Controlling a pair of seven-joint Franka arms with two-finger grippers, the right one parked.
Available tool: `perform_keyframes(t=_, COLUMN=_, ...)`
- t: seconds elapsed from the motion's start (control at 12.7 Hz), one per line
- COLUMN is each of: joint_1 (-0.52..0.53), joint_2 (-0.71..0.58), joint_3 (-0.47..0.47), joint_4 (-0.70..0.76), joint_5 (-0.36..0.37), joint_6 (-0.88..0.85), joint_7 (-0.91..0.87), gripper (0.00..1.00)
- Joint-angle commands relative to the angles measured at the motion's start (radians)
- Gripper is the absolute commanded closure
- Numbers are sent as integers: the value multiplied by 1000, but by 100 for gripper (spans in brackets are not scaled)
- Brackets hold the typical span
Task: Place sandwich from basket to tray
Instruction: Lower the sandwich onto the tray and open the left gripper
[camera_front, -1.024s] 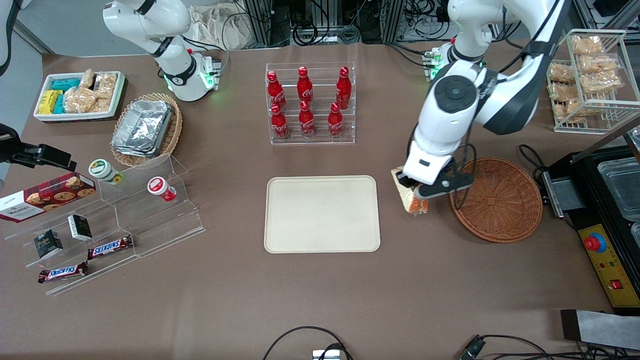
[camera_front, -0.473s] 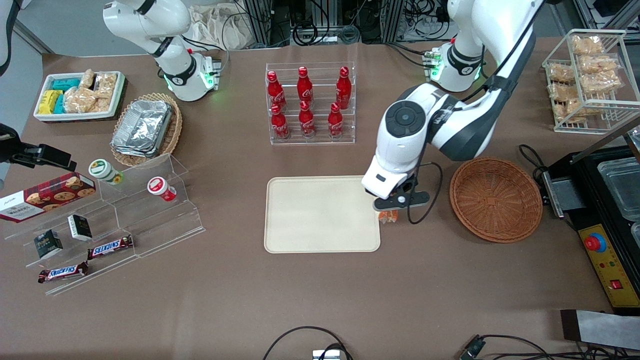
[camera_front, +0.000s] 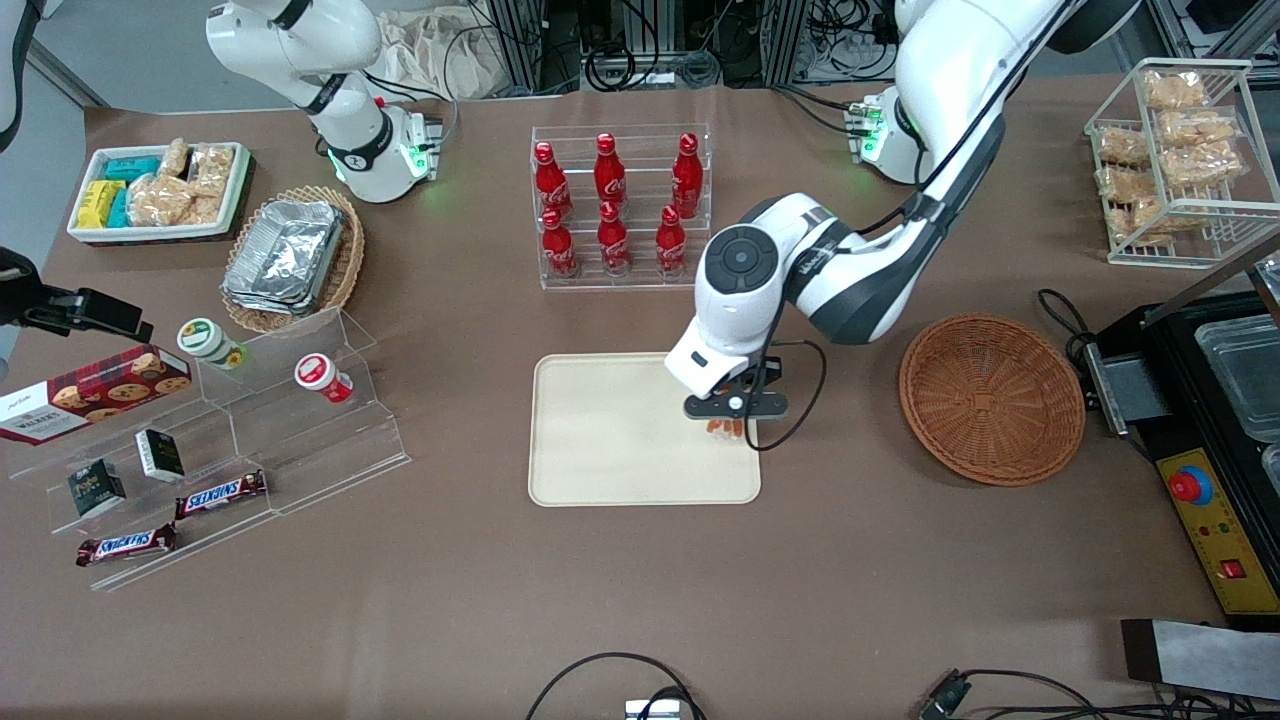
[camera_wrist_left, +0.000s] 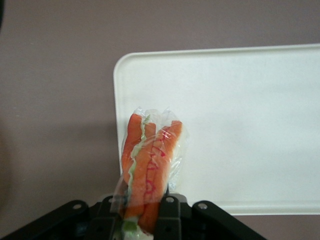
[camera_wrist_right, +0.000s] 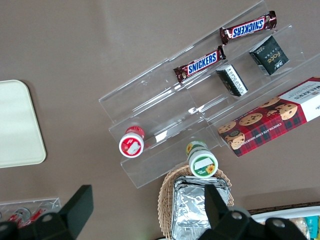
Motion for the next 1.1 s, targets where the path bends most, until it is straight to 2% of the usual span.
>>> perform_keyframes(t=0.0, joint_1=-33, joint_2=66, joint_3=3, joint_4=42, joint_5=70, joint_6=4, joint_7=13, gripper=74)
perform_keyframes(t=0.79, joint_1=-53, joint_2=178, joint_3=6, joint_4=43, joint_5=91, joint_6=116, joint_7=18, gripper=74)
perform_keyframes(t=0.95, joint_1=-54, joint_2=193, joint_3=6, joint_4=43, joint_5=98, joint_6=117, joint_7=7, gripper=73)
perform_keyframes(t=1.02, joint_1=-54, joint_2=195, joint_3=6, joint_4=43, joint_5=98, joint_6=119, joint_7=6, gripper=69)
